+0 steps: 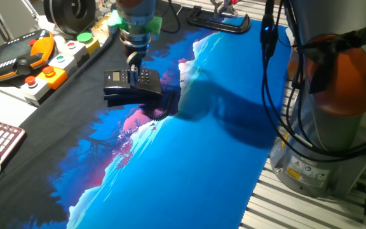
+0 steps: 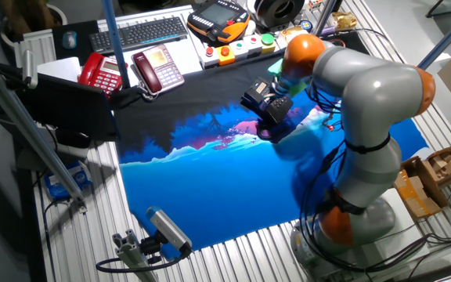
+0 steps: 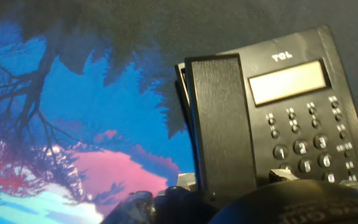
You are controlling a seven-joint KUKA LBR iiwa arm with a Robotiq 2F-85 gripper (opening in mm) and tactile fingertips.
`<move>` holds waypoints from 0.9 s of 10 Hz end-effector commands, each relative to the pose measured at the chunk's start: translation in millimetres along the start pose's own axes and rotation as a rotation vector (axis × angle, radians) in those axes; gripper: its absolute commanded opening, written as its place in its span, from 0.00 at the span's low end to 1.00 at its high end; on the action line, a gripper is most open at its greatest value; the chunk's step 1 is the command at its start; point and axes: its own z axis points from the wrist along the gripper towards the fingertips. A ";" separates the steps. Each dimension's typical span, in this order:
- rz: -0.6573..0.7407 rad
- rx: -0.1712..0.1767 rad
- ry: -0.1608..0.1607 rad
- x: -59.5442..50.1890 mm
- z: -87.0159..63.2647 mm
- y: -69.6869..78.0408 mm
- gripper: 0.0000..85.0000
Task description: Place the handset of the telephone on the corresponding phone cradle
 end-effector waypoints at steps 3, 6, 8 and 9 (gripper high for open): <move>0.022 -0.006 0.038 8.8 -10.1 6.8 0.19; 0.057 0.001 0.047 14.5 -14.1 14.9 0.01; 0.098 0.007 0.052 18.2 -12.4 22.0 0.01; 0.117 0.004 0.051 20.5 -9.1 25.4 0.01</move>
